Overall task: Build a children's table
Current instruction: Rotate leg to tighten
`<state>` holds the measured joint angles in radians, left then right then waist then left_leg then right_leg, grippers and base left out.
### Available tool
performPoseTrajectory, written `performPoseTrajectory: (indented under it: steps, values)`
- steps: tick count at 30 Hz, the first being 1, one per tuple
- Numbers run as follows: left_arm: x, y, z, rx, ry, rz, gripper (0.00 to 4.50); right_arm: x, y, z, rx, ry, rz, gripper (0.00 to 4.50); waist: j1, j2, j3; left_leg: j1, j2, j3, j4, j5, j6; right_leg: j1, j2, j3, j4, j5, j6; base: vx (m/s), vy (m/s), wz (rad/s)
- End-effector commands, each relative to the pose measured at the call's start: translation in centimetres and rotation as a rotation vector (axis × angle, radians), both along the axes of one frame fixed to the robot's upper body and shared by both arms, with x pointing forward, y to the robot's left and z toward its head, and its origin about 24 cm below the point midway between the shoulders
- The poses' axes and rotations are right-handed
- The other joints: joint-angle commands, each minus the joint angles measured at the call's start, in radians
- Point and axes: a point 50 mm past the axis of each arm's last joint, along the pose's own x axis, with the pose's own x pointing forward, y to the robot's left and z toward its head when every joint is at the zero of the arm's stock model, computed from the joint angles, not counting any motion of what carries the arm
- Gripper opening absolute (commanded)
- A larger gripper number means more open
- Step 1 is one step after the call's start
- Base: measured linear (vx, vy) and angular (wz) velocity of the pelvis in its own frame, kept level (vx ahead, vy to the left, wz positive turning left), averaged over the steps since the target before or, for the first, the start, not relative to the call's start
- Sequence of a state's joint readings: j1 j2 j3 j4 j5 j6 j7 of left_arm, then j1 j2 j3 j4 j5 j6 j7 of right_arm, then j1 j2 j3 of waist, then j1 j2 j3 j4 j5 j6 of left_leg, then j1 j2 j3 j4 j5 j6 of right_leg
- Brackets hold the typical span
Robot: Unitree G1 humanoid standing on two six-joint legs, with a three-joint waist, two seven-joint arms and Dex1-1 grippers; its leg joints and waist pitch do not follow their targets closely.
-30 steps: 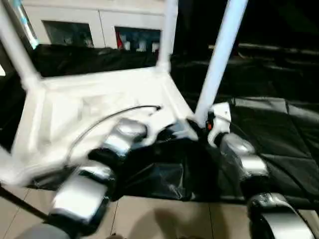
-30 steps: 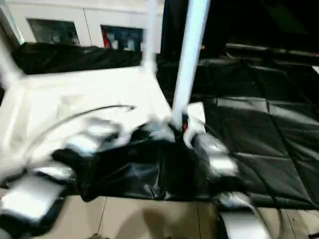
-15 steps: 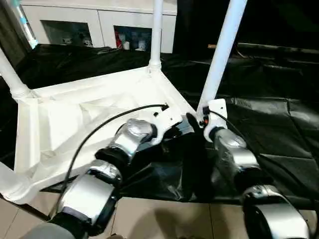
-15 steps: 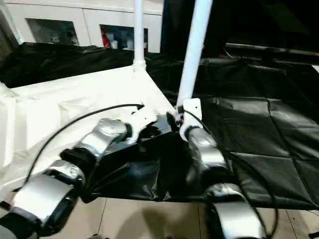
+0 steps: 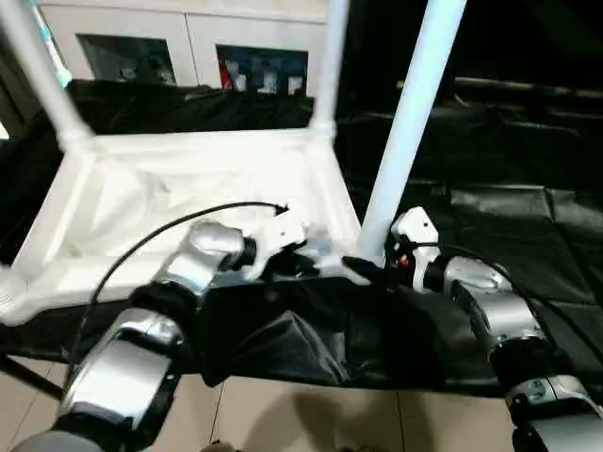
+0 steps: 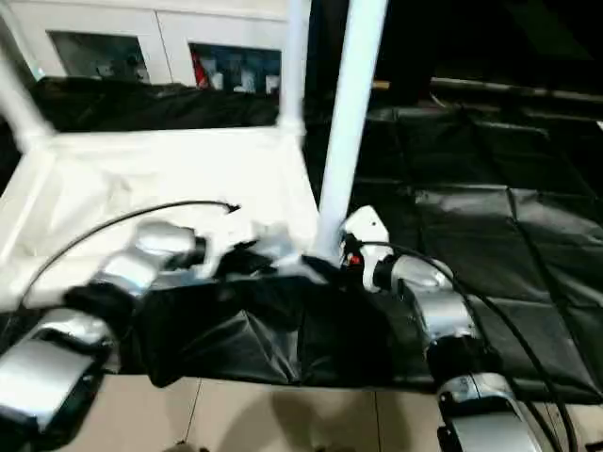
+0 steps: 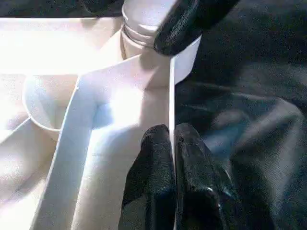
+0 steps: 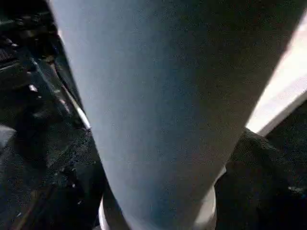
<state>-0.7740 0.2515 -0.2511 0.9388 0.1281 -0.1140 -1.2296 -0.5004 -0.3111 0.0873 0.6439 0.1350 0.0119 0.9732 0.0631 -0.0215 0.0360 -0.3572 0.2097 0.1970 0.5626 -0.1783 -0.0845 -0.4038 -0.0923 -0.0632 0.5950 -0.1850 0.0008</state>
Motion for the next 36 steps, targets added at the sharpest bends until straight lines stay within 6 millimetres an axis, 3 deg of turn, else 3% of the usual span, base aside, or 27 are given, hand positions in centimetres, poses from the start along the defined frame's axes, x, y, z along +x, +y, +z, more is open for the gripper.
performPoseTrajectory:
  steps: [1, 5, 14, 16, 19, 21, 23, 24, 26, 30, 32, 33, 36]
  values:
    - [-1.0, 0.1, -1.5, -0.011, 0.081, -0.021, 0.00, 0.1, -0.2, 0.6, 0.010, -0.008, 0.018, 3.59, 0.005, -0.009, -0.052, 0.001, 0.028, -0.003, -0.052, -0.176, 0.107, 0.052, -0.046, 0.036, -0.057, -0.106, -0.271, 0.000, 0.000, 0.00]
    - [-1.1, 0.4, -1.5, -0.014, 0.092, -0.015, 0.00, -0.3, 0.0, 0.5, 0.033, 0.022, 0.053, 3.22, 0.007, -0.014, -0.053, 0.000, 0.026, -0.003, -0.051, -0.167, 0.103, 0.053, -0.049, 0.036, -0.056, -0.111, -0.267, 0.000, 0.000, 0.00]
    - [-1.0, 0.0, -1.7, -0.020, 0.082, 0.024, 0.00, -1.0, 0.4, -0.6, 0.055, 0.077, 0.044, 2.47, 0.007, -0.014, -0.052, 0.002, 0.025, -0.003, -0.051, -0.171, 0.095, 0.052, -0.048, 0.037, -0.059, -0.145, -0.252, 0.000, 0.000, 0.00]
    - [-0.4, -0.5, -1.7, -0.016, 0.038, 0.103, 0.00, -0.9, 0.7, -1.0, 0.062, 0.073, -0.019, 2.38, 0.003, -0.015, -0.048, 0.003, 0.025, -0.004, -0.054, -0.195, 0.085, 0.047, -0.049, 0.038, -0.066, -0.186, -0.240, 0.000, 0.000, 0.00]
    - [0.8, -2.2, -1.7, -0.005, -0.034, 0.276, 0.00, 0.0, 1.4, -2.8, 0.047, 0.115, -0.307, 2.24, -0.003, -0.015, -0.045, 0.012, 0.021, -0.008, -0.060, -0.250, 0.041, 0.041, -0.052, 0.040, -0.082, -0.328, -0.200, 0.000, 0.000, 0.00]
    - [1.0, -2.6, -1.6, -0.006, -0.041, 0.299, 0.00, 0.2, 1.6, -3.1, 0.050, 0.131, -0.353, 2.09, -0.007, -0.014, -0.044, 0.012, 0.018, -0.012, -0.063, -0.273, 0.028, 0.039, -0.049, 0.040, -0.089, -0.386, -0.171, 0.000, 0.000, 0.00]
    - [1.3, -4.0, -1.5, -0.019, -0.055, 0.359, 0.00, 0.8, 2.1, -3.5, 0.047, 0.141, -0.499, 2.05, -0.010, -0.014, -0.045, 0.012, 0.018, -0.012, -0.064, -0.277, 0.020, 0.036, -0.049, 0.042, -0.090, -0.391, -0.163, 0.000, 0.000, 0.00]
    - [1.4, -4.9, -1.4, -0.025, -0.061, 0.387, 0.00, 1.0, 2.4, -3.7, 0.048, 0.158, -0.570, 2.01, -0.009, -0.007, -0.045, 0.013, 0.017, -0.013, -0.065, -0.274, 0.016, 0.037, -0.050, 0.042, -0.091, -0.389, -0.162, 0.000, 0.000, 0.00]
    - [1.3, -7.6, -1.2, -0.040, -0.091, 0.416, 0.00, 1.8, 4.1, -3.8, 0.013, 0.171, -0.692, 2.01, -0.014, -0.011, -0.046, 0.012, 0.016, -0.012, -0.065, -0.275, 0.013, 0.036, -0.046, 0.042, -0.091, -0.371, -0.162, 0.000, 0.000, 0.00]
    - [0.8, -9.7, -0.9, -0.056, -0.101, 0.373, 0.00, 2.5, 6.0, -2.8, 0.006, 0.109, -0.677, 2.01, -0.013, -0.011, -0.048, 0.009, 0.011, -0.010, -0.060, -0.272, 0.031, 0.039, -0.044, 0.042, -0.092, -0.340, -0.157, 0.000, 0.000, 0.00]
    - [0.8, -9.8, -0.8, -0.056, -0.103, 0.367, 0.00, 2.6, 6.2, -2.6, 0.006, 0.100, -0.671, 2.01, -0.010, -0.011, -0.049, 0.008, 0.011, -0.010, -0.060, -0.266, 0.044, 0.039, -0.045, 0.042, -0.091, -0.329, -0.155, 0.000, 0.000, 0.00]
    - [0.8, -9.8, -0.8, -0.054, -0.106, 0.357, 0.00, 2.6, 6.2, -2.4, 0.028, 0.095, -0.658, 2.55, -0.010, -0.011, -0.049, 0.006, 0.011, -0.010, -0.060, -0.260, 0.048, 0.040, -0.044, 0.042, -0.090, -0.321, -0.155, 0.000, 0.000, 0.00]
    - [0.8, -8.7, -1.1, -0.041, -0.097, 0.328, 0.00, 2.7, 5.6, -2.2, 0.040, 0.072, -0.603, 2.76, -0.011, -0.013, -0.048, 0.004, 0.012, -0.011, -0.062, -0.272, 0.055, 0.041, -0.044, 0.040, -0.090, -0.320, -0.160, 0.000, 0.000, 0.00]
